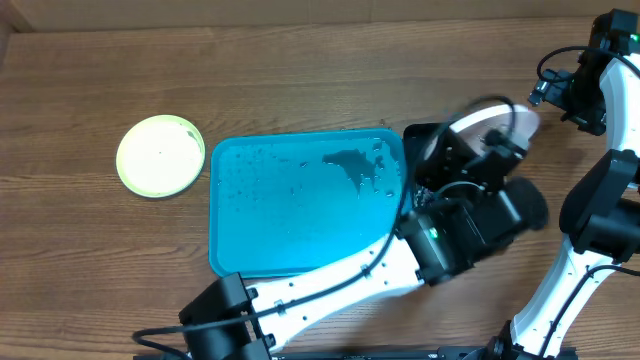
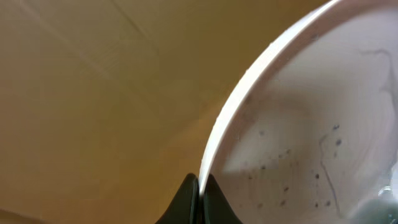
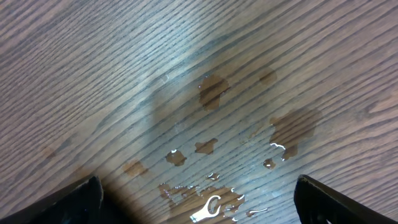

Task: Clean dirty plates on tray and stack at the side
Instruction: 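Lift the white plate with the left gripper and carry it right over the basin, then dip the white plate into the basin with the left gripper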

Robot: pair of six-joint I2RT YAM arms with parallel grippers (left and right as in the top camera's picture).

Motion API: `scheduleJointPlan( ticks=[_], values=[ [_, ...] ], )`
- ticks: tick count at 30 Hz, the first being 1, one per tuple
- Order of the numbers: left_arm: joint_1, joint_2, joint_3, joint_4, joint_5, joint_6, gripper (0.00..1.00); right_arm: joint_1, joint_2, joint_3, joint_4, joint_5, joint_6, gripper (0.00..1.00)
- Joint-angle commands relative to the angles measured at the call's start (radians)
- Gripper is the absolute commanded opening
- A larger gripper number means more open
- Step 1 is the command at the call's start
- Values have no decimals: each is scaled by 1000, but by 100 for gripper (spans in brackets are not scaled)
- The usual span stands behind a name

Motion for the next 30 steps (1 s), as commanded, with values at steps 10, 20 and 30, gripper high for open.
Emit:
scheduleJointPlan(
  ticks=[10,20,30],
  values=[
    [-45,13,27,283,-193,441,4,-6,-32,18,2,3,4,100],
    [-45,13,26,278,-177,440,4,-6,-32,18,2,3,4,100],
    [-45,13,26,269,-174,391,4,-6,-32,18,2,3,4,100]
  ],
)
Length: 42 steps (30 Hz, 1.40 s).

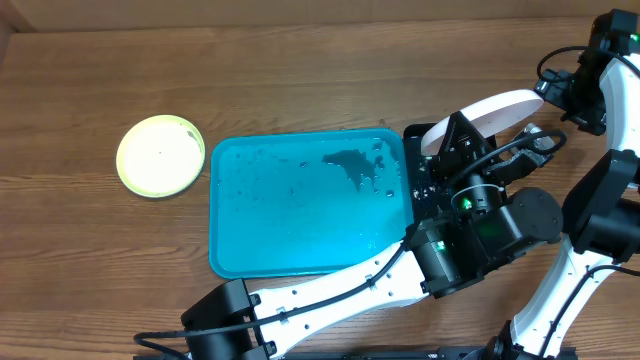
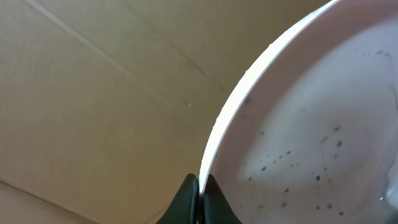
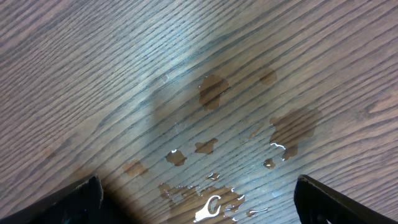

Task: Clean dirty plates on tray and stack at the side
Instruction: 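Dip the white plate into the basin with the left gripper, then carry the white plate left and stack it on the yellow plate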

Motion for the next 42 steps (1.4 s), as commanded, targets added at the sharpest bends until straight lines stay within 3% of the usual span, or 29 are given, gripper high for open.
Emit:
scheduleJointPlan(
  ticks=[1,4,8,11,14,23,27,32,35,42],
  values=[
    [-8,13,22,-13,-6,-50,4,-6,-32,18,3,3,4,100],
    [-8,13,22,-77,-5,-151,4,-6,-32,18,3,3,4,100],
    [-6,13,21,-283,73,-429,4,-6,-32,18,3,3,4,100],
    [-2,14,19,-510,331,-773,4,-6,-32,18,3,3,4,100],
    [10,24,19,-629,636,-956,4,-6,-32,18,3,3,4,100],
    [126,37,20,-662,1167,-991,4,-6,-32,18,3,3,4,100],
    [317,37,20,-662,1492,-996,4,-6,-32,18,3,3,4,100],
    [588,38,20,-701,1746,-1064,4,-6,-32,18,3,3,4,100],
    [746,41,20,-745,1835,-1063,4,-6,-32,18,3,3,4,100],
    [1110,41,20,-939,1775,-1062,4,-6,-32,18,3,3,4,100]
  ],
)
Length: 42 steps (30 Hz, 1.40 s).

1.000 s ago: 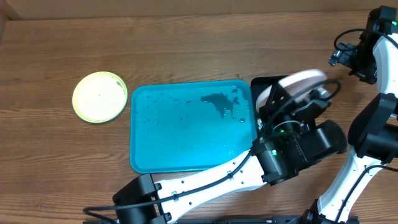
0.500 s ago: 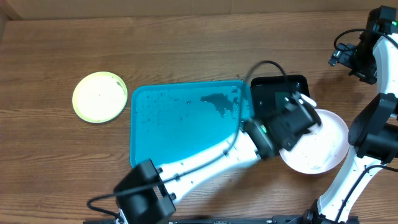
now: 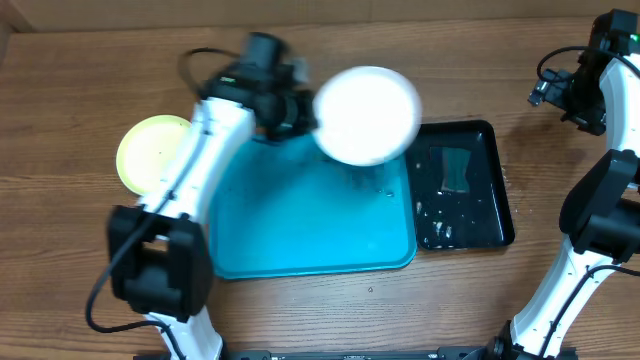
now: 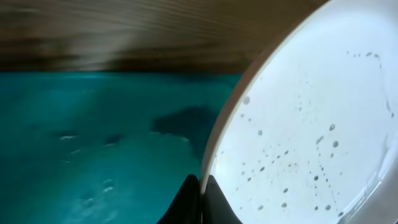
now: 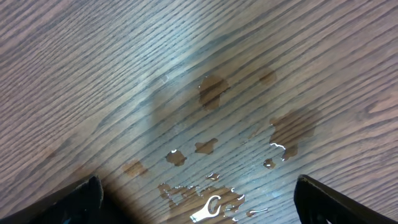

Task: Clean dirty plates on tray and stack at the side
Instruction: 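Carry the white plate left and stack it on the yellow plate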

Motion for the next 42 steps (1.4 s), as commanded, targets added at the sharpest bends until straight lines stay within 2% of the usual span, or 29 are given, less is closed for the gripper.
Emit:
scheduleJointPlan(
  ticks=[1,9,14,20,25,36,38,40,42],
  values=[
    [169,-1,12,-78,-3,-13,4,-6,-32,18,2,3,3,100],
    [462,-1,12,-224,-390,-13,4,-6,-32,18,2,3,3,100],
    [583,-1,7,-259,-541,-13,4,-6,-32,18,2,3,3,100],
    [664,-1,0,-254,-588,-14,4,-6,-32,18,2,3,3,100],
    [674,-1,-13,-218,-587,-14,4,-6,-32,18,2,3,3,100],
    [674,-1,-139,-43,-587,-13,4,-6,-32,18,2,3,3,100],
    [674,-1,-139,-34,-583,-13,13,-6,-32,18,2,3,3,100],
    [674,-1,-139,-29,-568,-12,31,-6,-32,18,2,3,3,100],
    [674,-1,-139,-29,-549,-7,53,-6,-32,18,2,3,3,100]
  ],
)
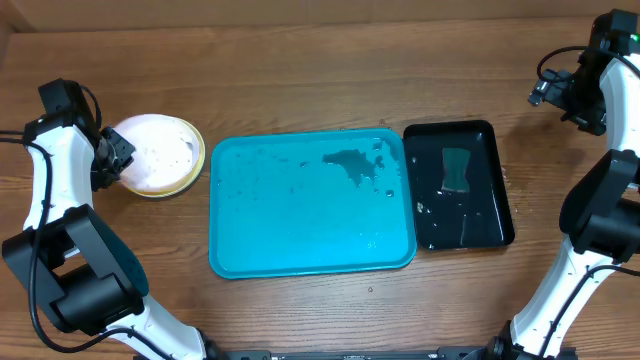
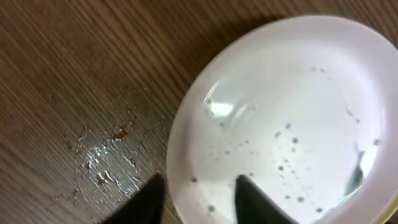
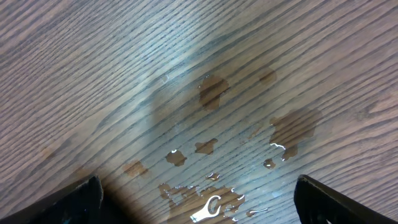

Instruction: Clean dirty plates on tray and stack at the side

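Observation:
A white plate (image 1: pixel 155 150), speckled with water drops, lies on top of a yellow-green plate (image 1: pixel 192 168) at the table's left side. My left gripper (image 1: pixel 110 158) is at the white plate's left rim. In the left wrist view it (image 2: pixel 202 202) stands open, its two fingers (image 2: pixel 152 198) astride the rim of the white plate (image 2: pixel 292 118) without pinching it. The teal tray (image 1: pixel 300 255) in the middle is wet and carries no plates. My right gripper (image 3: pixel 199 208) hangs open over bare wet wood at the far right.
A black tray (image 1: pixel 495 190) holding water and a sponge (image 1: pixel 455 170) sits right of the teal tray. Water drops (image 3: pixel 214 90) lie on the wood under the right gripper, and more (image 2: pixel 102 158) beside the stacked plates. The right arm (image 1: pixel 580 85) stands at the far right edge.
The left gripper held the white plate in the air over the teal tray's far edge. Now the plate lies on the yellow-green plate at the left and the gripper is open.
The left gripper first held the white plate tilted over the black tray at the right, and still did a second later. Then it held it over the teal tray. Now the plate rests on the yellow-green plate, let go. The right arm stayed put.

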Robot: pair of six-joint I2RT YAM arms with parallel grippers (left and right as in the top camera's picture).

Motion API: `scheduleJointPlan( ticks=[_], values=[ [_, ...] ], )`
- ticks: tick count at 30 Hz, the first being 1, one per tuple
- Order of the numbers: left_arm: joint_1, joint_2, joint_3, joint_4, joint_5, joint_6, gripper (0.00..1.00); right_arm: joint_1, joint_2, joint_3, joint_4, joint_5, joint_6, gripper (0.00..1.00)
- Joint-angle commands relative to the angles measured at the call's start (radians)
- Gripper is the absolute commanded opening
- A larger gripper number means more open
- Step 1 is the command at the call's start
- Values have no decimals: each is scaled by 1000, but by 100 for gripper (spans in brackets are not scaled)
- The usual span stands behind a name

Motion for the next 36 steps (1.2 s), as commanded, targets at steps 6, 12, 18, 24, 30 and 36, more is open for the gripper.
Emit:
scheduleJointPlan(
  ticks=[6,12,18,24,30,36],
  values=[
    [-3,-1,-5,23,266,153,91,-6,-32,18,2,3,4,100],
    [-26,-1,-5,42,449,280,100,-6,-32,18,2,3,4,100],
    [-42,-1,-5,40,447,280,100,-6,-32,18,2,3,4,100],
    [-41,-1,-5,40,447,280,100,-6,-32,18,2,3,4,100],
    [-41,-1,-5,40,447,280,100,-6,-32,18,2,3,4,100],
    [-41,-1,-5,40,447,280,100,-7,-31,18,2,3,4,100]
  ],
)
